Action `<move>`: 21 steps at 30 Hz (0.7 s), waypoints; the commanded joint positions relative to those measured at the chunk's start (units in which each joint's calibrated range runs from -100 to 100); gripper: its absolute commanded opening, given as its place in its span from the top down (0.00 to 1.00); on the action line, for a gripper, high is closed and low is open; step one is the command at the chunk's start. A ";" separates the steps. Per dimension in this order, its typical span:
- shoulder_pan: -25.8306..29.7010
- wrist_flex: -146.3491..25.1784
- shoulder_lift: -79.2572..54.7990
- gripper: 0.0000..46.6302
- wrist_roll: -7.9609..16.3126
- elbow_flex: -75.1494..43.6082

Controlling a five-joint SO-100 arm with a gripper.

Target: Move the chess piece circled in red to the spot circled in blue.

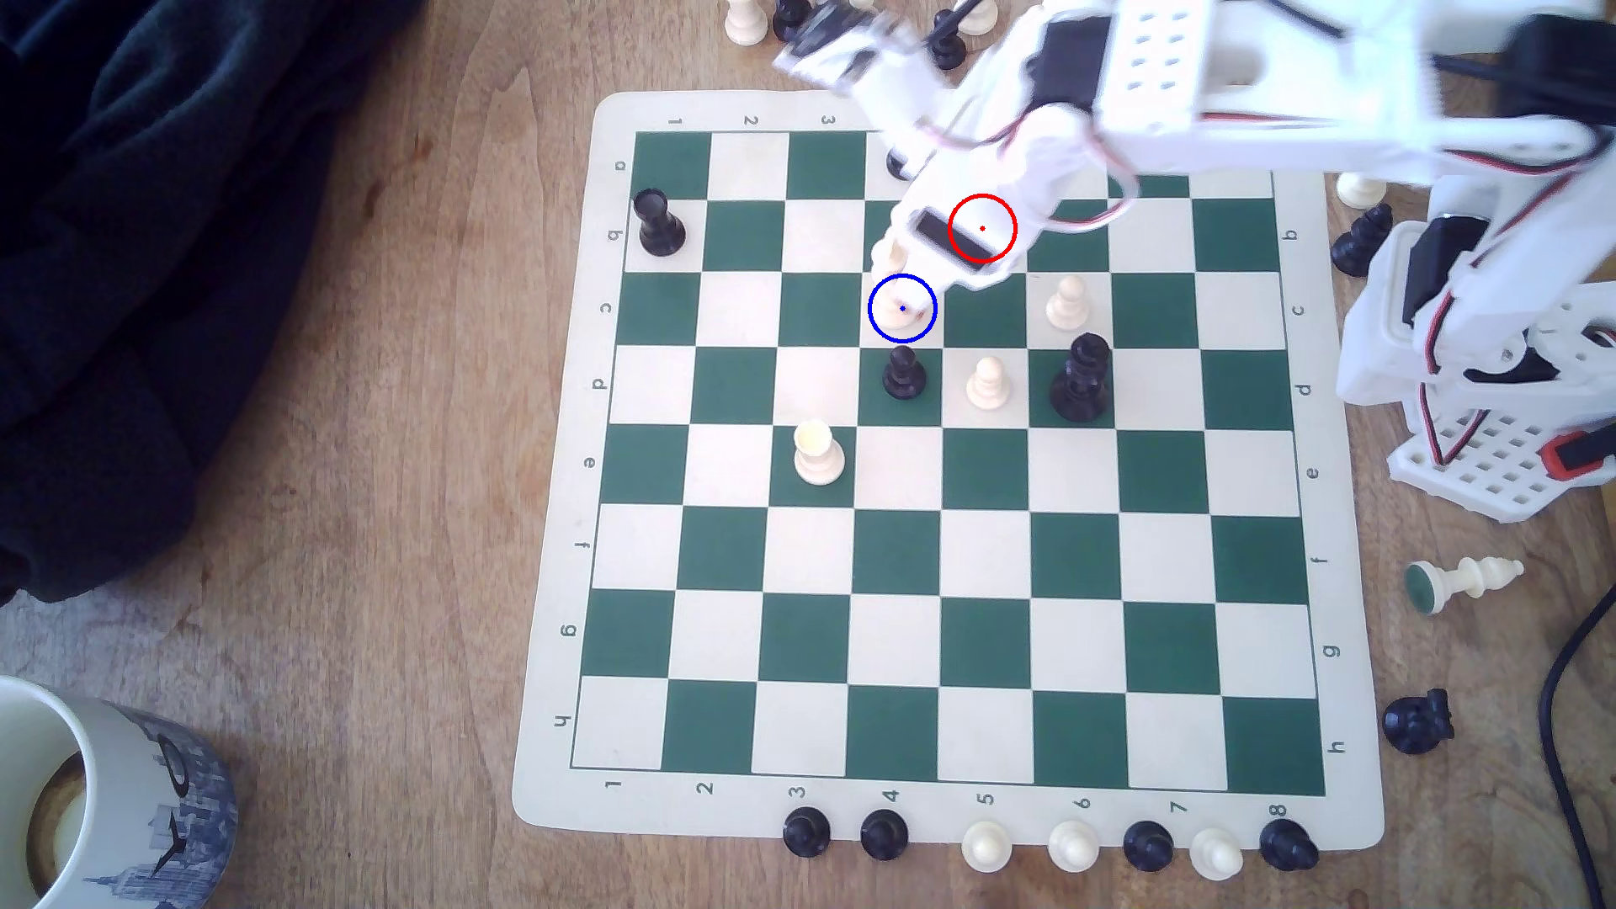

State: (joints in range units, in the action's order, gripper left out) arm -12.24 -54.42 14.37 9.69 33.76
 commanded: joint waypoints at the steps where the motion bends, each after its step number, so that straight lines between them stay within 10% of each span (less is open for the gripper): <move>1: -1.17 0.70 13.56 0.64 -0.63 3.14; 6: 1.25 1.27 21.62 0.72 -0.93 5.59; 10: 3.68 5.36 27.74 0.99 -1.07 8.95; 21: 3.13 37.39 47.35 1.00 -1.81 36.69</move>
State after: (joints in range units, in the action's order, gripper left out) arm -8.85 -29.72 55.84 7.79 65.48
